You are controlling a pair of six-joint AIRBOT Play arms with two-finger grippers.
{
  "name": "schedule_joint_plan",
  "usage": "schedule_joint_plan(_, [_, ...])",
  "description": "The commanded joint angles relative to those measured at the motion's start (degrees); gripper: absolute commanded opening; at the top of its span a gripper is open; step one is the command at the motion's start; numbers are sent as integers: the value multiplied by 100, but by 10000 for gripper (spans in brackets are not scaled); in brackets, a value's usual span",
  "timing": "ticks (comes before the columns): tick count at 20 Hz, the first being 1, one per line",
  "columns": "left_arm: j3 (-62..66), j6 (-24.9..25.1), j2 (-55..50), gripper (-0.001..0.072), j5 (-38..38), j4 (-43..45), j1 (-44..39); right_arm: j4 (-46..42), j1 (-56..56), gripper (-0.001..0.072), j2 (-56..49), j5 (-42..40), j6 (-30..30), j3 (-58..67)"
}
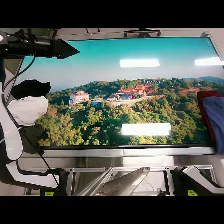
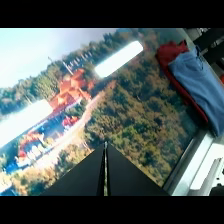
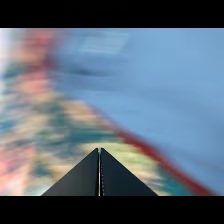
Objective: Fold the shirts.
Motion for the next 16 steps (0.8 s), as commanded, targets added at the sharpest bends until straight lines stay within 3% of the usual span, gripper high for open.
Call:
schedule_joint_plan(1, [-601,-26,549,15,308,28,140,1108,1491,19,485,-116,-227,42])
schedule_joint_plan(4, [-2236,50,1495,14,317,26,306,1123,3145,20,1172,-175,-291,-901])
schedule_joint_plan(9, [-5534,297,3309,15,321,70,334,1003,5796,20,2267,-1228,-376,-3112])
schedule_joint_plan(12, [-6870,295,4074,15,415,72,334,1012,6533,20,2164,-1237,-376,-3322])
schedule_joint_plan(16, [-7600,295,4809,18,931,70,337,1078,6760,20,2124,-1283,-372,-3322])
